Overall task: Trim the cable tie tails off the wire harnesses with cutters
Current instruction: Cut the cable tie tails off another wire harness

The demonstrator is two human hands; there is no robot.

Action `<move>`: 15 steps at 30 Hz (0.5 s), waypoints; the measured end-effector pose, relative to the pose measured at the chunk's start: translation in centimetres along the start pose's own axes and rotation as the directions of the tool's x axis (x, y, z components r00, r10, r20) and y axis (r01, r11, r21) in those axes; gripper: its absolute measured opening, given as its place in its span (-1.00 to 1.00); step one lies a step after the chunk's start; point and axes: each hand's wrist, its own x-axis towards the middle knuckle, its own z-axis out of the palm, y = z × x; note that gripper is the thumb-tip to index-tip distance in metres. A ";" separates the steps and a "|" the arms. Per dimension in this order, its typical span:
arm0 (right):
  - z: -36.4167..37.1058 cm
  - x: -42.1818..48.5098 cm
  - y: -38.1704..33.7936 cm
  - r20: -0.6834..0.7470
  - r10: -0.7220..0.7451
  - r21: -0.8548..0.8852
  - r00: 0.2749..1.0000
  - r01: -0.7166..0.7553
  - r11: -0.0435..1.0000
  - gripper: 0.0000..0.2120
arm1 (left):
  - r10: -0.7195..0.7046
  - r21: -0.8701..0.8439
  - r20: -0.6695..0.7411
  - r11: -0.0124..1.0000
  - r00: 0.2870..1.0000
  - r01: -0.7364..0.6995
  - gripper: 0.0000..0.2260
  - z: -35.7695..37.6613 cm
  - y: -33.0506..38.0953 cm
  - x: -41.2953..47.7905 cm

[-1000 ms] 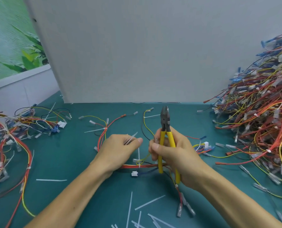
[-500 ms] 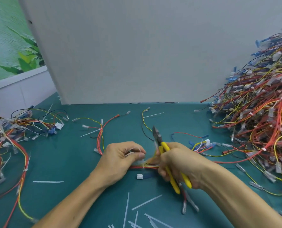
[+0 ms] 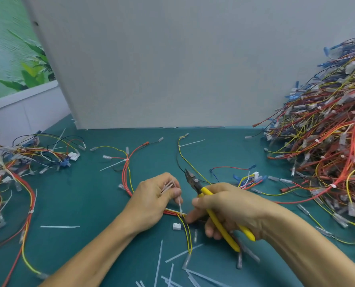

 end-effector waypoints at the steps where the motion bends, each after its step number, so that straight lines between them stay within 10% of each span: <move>1: 0.0 -0.3 -0.2 0.002 0.008 -0.029 1.000 -0.008 1.000 -0.91 | -0.006 0.002 0.002 1.000 1.000 0.006 -0.83 0.0 0.0 0.0; 9: -0.7 -1.7 -1.1 -0.111 -0.132 -0.421 0.985 0.074 0.904 -0.82 | -0.034 0.026 0.007 0.999 0.999 0.034 -0.85 0.0 0.2 0.1; 15: -1.7 -2.0 -1.1 -0.287 -0.384 -0.878 0.878 -0.081 0.471 -0.86 | -0.051 0.001 0.017 0.999 0.999 0.051 -0.86 0.0 0.3 0.0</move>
